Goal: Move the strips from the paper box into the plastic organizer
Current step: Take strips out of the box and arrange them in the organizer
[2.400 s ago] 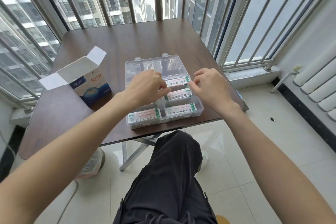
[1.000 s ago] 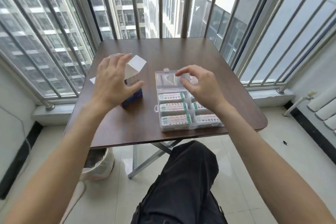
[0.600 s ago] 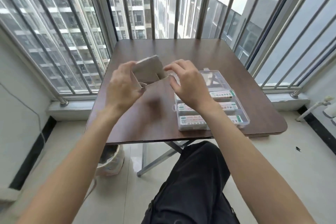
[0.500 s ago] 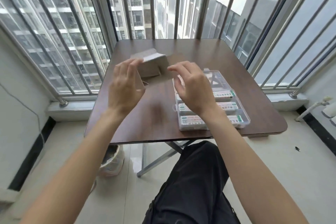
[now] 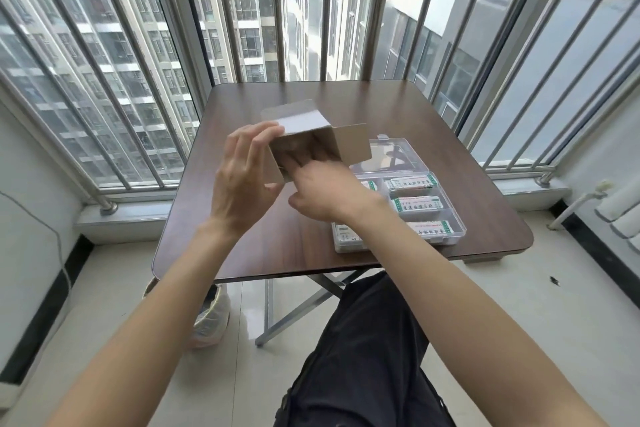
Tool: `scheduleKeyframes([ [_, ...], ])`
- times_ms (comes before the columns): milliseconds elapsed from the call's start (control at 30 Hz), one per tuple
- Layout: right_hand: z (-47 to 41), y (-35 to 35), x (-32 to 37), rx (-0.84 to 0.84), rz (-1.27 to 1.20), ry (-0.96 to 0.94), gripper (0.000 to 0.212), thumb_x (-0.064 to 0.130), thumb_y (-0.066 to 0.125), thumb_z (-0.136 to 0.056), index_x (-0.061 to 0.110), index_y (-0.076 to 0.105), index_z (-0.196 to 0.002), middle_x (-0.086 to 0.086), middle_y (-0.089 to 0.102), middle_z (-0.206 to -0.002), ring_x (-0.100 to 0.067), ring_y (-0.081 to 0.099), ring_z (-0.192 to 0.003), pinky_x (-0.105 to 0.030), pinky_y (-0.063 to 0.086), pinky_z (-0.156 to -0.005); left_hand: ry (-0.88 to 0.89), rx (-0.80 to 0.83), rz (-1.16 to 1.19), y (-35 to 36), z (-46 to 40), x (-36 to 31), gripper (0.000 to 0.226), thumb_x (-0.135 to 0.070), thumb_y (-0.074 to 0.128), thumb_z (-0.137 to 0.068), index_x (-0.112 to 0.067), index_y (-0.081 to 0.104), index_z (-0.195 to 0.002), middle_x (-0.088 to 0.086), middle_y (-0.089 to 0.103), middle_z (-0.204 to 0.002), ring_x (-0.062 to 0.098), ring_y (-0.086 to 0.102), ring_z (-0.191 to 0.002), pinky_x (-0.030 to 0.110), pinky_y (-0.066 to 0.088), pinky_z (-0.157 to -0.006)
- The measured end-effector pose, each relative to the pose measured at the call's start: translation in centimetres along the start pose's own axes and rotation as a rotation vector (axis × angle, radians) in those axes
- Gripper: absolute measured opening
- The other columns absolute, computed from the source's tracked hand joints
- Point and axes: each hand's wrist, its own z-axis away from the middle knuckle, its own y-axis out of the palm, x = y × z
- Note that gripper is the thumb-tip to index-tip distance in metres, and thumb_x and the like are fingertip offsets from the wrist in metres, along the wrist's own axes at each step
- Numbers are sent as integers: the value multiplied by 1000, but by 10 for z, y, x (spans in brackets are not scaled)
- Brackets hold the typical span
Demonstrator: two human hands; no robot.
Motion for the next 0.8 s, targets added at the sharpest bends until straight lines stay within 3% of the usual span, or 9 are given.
scheduleKeyframes([
  [100, -1, -1, 0, -70, -41, -1, 50, 16, 50, -84, 16, 43, -134, -7, 46, -133, -32, 41, -119, -39, 47, -89, -55, 9, 21, -1, 1, 3, 72, -11, 75, -65, -18, 40, -127, 3, 50, -126, 27, 49, -113, 36, 51, -74],
  [233, 3, 0, -3, -146, -1, -66, 34, 13, 48, -88, 10, 52, -121, -11, 47, -120, -30, 46, -108, -38, 46, -83, -76, 31, 11, -1, 1, 8, 75, -11, 79, -64, -19, 40, -127, 5, 52, -125, 27, 50, -110, 36, 50, -74],
  [400, 4, 6, -10, -128, -52, -73, 35, 12, 50, -87, 7, 47, -122, -14, 44, -125, -32, 46, -107, -35, 36, -89, -82, 81, -26, 0, -1, 11, 79, -13, 82, -60, -21, 40, -127, 5, 54, -123, 27, 51, -110, 40, 51, -76],
  [500, -2, 5, -5, -69, -136, -41, 49, 14, 54, -85, 5, 37, -131, -16, 42, -130, -35, 44, -113, -39, 38, -90, -75, 93, -34, -1, -2, 9, 81, -10, 80, -58, -23, 40, -128, 4, 54, -123, 27, 50, -112, 41, 53, -74],
  [600, -12, 4, -3, -31, -223, 11, 56, 11, 53, -85, 5, 29, -136, -18, 53, -121, -37, 53, -107, -37, 43, -76, -47, 88, -27, -2, -4, 9, 80, -8, 77, -58, -23, 41, -128, 3, 54, -124, 27, 49, -113, 42, 54, -75],
  [700, -14, 6, 0, -27, -185, 8, 52, 11, 50, -86, 9, 32, -135, -16, 61, -108, -38, 59, -94, -34, 42, -65, -23, 95, -28, -4, -4, 12, 78, -5, 75, -58, -21, 43, -128, 3, 53, -125, 26, 49, -114, 41, 54, -77],
  [800, -12, 10, 1, -92, -211, -62, 37, 13, 50, -90, 11, 48, -126, -12, 57, -114, -35, 57, -101, -41, 49, -74, -45, 103, -40, -5, 0, 18, 75, -9, 77, -61, -21, 42, -127, 3, 55, -124, 26, 51, -111, 43, 55, -73],
])
